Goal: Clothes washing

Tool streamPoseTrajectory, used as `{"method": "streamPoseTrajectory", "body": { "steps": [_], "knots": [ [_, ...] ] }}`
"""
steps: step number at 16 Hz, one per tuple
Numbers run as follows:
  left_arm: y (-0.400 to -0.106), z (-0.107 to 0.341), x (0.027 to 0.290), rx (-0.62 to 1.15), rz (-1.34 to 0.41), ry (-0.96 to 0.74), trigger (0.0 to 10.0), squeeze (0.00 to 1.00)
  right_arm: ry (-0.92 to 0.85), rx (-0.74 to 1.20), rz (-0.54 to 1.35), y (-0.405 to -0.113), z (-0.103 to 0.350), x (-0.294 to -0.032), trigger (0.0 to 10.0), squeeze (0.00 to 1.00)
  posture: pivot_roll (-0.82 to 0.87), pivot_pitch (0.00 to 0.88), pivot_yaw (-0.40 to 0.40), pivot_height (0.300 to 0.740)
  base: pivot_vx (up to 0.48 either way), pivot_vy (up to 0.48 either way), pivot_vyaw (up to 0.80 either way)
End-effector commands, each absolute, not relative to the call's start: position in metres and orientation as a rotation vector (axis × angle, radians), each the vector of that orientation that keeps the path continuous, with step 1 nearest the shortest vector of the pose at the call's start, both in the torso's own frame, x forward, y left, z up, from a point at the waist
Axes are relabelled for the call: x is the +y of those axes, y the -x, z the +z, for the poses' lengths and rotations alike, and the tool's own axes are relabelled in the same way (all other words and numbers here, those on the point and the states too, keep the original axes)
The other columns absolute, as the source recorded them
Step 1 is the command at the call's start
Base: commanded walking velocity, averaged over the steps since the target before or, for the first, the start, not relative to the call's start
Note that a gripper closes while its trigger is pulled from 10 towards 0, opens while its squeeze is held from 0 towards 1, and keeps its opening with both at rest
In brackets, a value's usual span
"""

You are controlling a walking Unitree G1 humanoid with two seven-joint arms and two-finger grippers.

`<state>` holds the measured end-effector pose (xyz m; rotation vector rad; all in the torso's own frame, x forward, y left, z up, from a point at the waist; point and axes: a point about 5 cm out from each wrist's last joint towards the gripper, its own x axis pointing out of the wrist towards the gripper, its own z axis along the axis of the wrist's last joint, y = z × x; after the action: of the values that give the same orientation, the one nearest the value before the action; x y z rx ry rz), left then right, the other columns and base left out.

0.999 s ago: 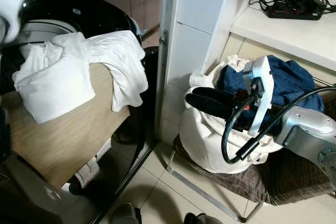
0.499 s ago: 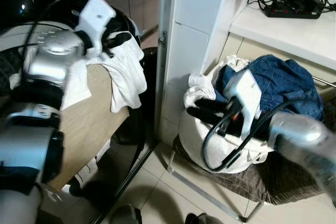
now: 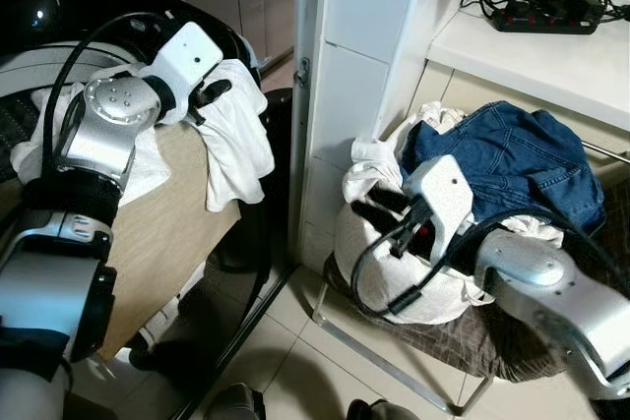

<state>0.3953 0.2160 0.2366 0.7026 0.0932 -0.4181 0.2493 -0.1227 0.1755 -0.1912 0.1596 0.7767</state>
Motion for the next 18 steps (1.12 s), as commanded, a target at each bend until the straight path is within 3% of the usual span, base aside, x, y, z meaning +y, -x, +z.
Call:
{"method": "streamPoseTrajectory", "body": {
  "steps": [1,3,4,10,11,12,13,18],
  "knots": [
    [-0.394,0.230,0.218,0.127,-0.417,-0.721,10.0,0.00,0.186,0.152,0.749,-0.251,0.176,-0.129,10.0,0.93,-0.09,0.064,-0.025,0.740,0.000,0.000,0.00],
    [-0.393,0.222,0.216,0.162,-0.444,-0.690,10.0,0.00,0.191,0.165,0.745,-0.249,0.170,-0.130,10.0,0.87,-0.09,0.063,-0.025,0.740,0.000,0.000,0.00],
    [-0.392,0.220,0.217,0.179,-0.448,-0.689,10.0,0.00,0.189,0.175,0.752,-0.248,0.167,-0.130,10.0,0.00,-0.09,0.061,-0.024,0.740,0.000,0.000,0.00],
    [-0.394,0.216,0.229,0.245,-0.349,-0.780,10.0,0.00,0.188,0.159,0.768,-0.248,0.167,-0.128,10.0,0.00,-0.09,0.051,-0.024,0.740,0.000,0.000,0.00],
    [-0.394,0.216,0.231,0.251,-0.341,-0.790,3.5,0.00,0.189,0.159,0.771,-0.248,0.167,-0.128,10.0,0.00,-0.09,0.049,-0.024,0.740,0.000,0.000,0.00],
    [-0.394,0.216,0.231,0.252,-0.340,-0.793,2.4,0.00,0.189,0.159,0.771,-0.248,0.167,-0.128,10.0,0.00,-0.09,0.049,-0.024,0.740,0.000,0.000,0.00],
    [-0.394,0.216,0.231,0.251,-0.343,-0.784,0.0,0.00,0.194,0.160,0.771,-0.248,0.167,-0.128,10.0,0.00,-0.09,0.046,-0.024,0.740,0.000,0.000,0.00],
    [-0.394,0.217,0.231,0.245,-0.346,-0.772,0.0,0.00,0.202,0.163,0.774,-0.249,0.167,-0.129,10.0,0.00,-0.08,0.047,-0.025,0.740,0.000,0.000,0.00]
  ]
}}
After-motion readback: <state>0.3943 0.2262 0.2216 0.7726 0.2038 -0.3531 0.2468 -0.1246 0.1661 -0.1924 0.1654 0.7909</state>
